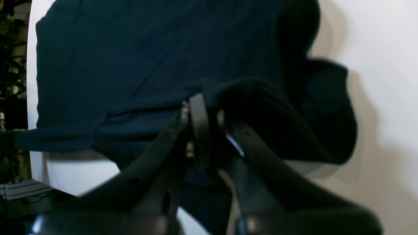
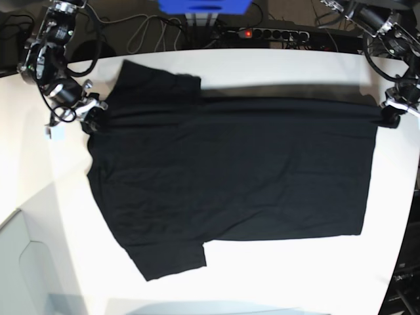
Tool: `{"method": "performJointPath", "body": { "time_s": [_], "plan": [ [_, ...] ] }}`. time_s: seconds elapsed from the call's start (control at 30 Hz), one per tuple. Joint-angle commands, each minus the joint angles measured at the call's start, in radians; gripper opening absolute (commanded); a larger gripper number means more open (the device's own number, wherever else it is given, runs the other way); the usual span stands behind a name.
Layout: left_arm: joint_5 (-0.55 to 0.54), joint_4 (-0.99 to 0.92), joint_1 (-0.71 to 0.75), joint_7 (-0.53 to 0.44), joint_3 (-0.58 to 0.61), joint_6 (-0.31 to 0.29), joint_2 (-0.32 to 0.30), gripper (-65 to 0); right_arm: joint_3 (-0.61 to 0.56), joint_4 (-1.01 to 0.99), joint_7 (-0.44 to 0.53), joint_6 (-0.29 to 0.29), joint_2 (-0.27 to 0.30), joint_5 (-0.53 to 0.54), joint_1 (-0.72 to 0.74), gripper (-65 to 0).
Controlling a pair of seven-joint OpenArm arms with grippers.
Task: Fold the T-shirt properly
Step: 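Lower the shirt edge and release it with both grippers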
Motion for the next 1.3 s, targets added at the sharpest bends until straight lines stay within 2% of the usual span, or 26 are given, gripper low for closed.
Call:
{"method": "performJointPath", "body": {
  "time_s": [0.0,0.07,0.3,0.4,0.5,0.67,0.8,1.0,1.1,1.27],
  "plan": [
    [-0.012,0.017,-0.019,-0.019,-0.004,0.001,-0.023,-64.9,0.005,0.018,0.019,-0.006,0.014,0.011,0.011,-65.0],
    [0.002,0.013,-0.041,-0.019,-0.002,0.001,-0.023,-64.9,0.005,0.014,0.019,-0.006,0.014,0.011,0.027,-65.0],
    [0.183,0.013,-0.128,-0.020,-0.002,0.001,0.017,-64.9,0.003,0.009,0.019,-0.006,0.014,0.009,0.051,-65.0],
    [0.235,0.013,-0.162,-0.020,0.013,0.001,0.027,-64.9,-0.035,-0.052,0.019,-0.006,0.022,0.005,0.082,-65.0],
    [0.268,0.013,-0.171,-0.030,0.053,0.001,0.032,-64.9,-0.077,-0.120,0.030,-0.006,0.030,-0.061,0.113,-65.0],
    [0.306,0.013,-0.162,-0.178,0.096,0.001,0.049,-64.9,-0.104,-0.137,0.032,-0.006,-0.012,-0.202,0.155,-65.0],
    [0.380,0.011,-0.158,-0.232,0.133,0.001,0.061,-64.9,-0.103,-0.138,0.032,-0.006,-0.035,-0.271,0.182,-65.0],
    [0.390,0.005,-0.136,-0.261,0.131,0.001,0.069,-64.9,-0.098,-0.138,0.056,-0.006,-0.041,-0.330,0.188,-65.0],
    [0.390,-0.009,-0.132,-0.297,0.131,0.001,0.069,-65.0,-0.104,-0.138,0.089,-0.006,-0.042,-0.362,0.188,-65.0],
    [0.390,-0.032,-0.101,-0.349,0.131,0.001,0.066,-65.0,-0.100,-0.138,0.089,-0.006,-0.056,-0.382,0.188,-65.0]
  ]
}}
